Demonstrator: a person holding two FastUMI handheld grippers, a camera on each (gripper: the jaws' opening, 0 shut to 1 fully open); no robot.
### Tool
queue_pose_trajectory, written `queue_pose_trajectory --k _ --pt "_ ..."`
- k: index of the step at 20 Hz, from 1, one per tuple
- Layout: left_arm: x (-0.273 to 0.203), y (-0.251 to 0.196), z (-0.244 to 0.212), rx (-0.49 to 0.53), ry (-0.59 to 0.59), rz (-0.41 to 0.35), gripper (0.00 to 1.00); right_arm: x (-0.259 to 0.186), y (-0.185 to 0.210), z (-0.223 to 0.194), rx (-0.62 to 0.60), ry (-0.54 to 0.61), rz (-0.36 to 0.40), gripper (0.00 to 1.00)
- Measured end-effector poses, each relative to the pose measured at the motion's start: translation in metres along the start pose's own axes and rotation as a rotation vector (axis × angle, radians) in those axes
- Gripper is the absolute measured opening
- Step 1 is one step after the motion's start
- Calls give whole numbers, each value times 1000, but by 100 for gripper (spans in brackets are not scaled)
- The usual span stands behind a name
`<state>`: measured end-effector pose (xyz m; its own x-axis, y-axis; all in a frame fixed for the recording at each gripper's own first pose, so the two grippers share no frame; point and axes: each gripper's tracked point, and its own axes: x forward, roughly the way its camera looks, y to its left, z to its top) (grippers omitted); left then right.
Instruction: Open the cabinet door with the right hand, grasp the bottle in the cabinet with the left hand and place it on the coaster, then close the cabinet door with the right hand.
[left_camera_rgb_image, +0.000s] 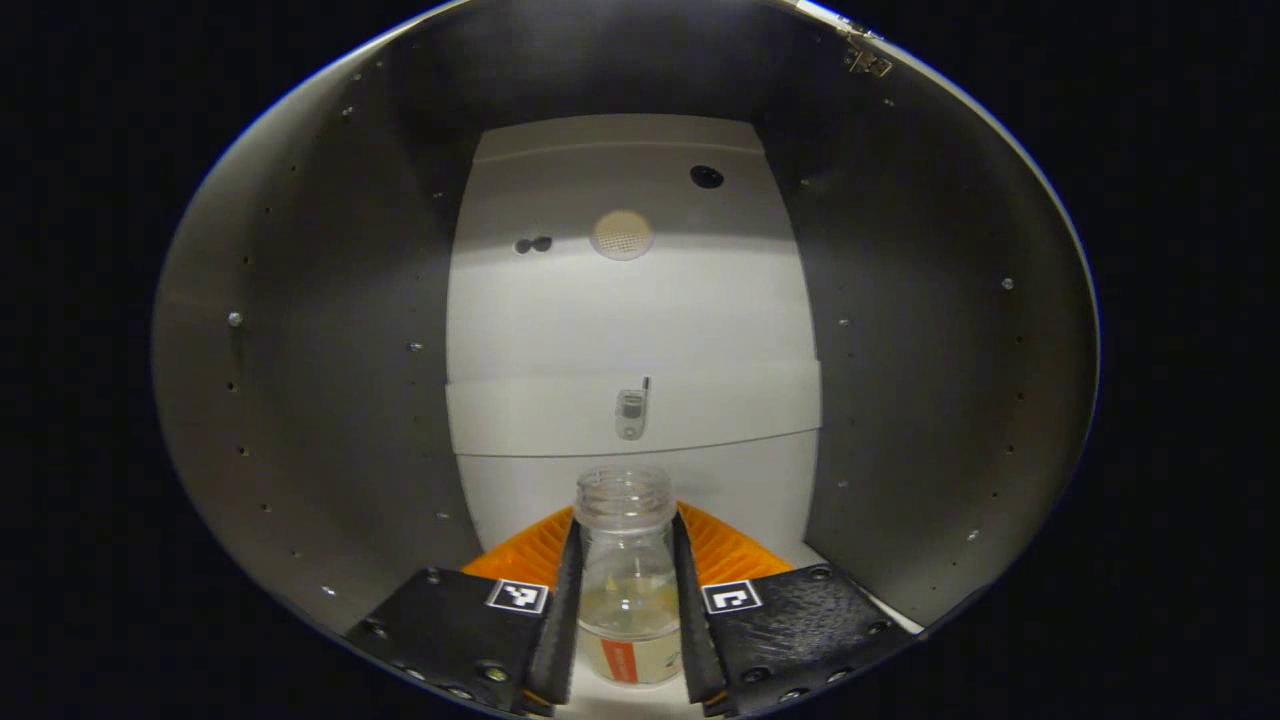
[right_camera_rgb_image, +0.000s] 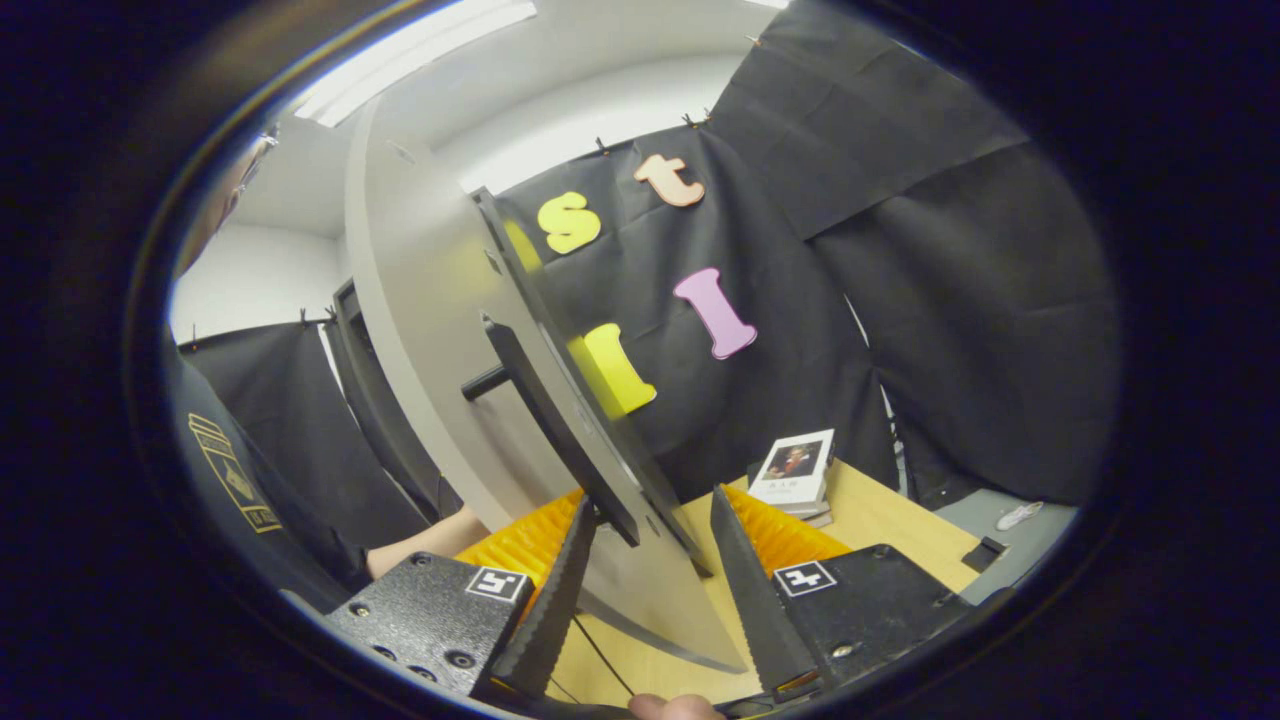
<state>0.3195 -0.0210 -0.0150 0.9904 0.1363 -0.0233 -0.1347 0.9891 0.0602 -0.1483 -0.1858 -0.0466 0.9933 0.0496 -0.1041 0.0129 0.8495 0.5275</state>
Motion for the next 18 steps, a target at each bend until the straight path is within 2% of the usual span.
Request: queue_pose_trajectory --k 1,2,3,6,9,13,15,18 --pt "-3 0 0 -1 7 13 41 0 0 -1 5 3 5 76" --pt "-1 1 2 3 8 28 41 -1 1 -1 9 3 8 76" --pt "-1 1 1 14 13 36 37 -2 2 0 12 11 11 76" --pt "-4 3 2 10 14 42 36 -7 -4 -7 -5 50 -7 76" --pt "-20 8 15 -31 -5 36 36 -18 -18 7 -13 -9 -50 76" --pt "-36 23 24 -75 -39 3 36 -31 -77 31 16 -120 -182 76" --pt "-65 34 34 -72 -73 4 36 -32 -114 31 49 -139 -260 76" --pt "-126 45 47 -100 -99 9 36 -22 -158 16 87 -105 -347 76"
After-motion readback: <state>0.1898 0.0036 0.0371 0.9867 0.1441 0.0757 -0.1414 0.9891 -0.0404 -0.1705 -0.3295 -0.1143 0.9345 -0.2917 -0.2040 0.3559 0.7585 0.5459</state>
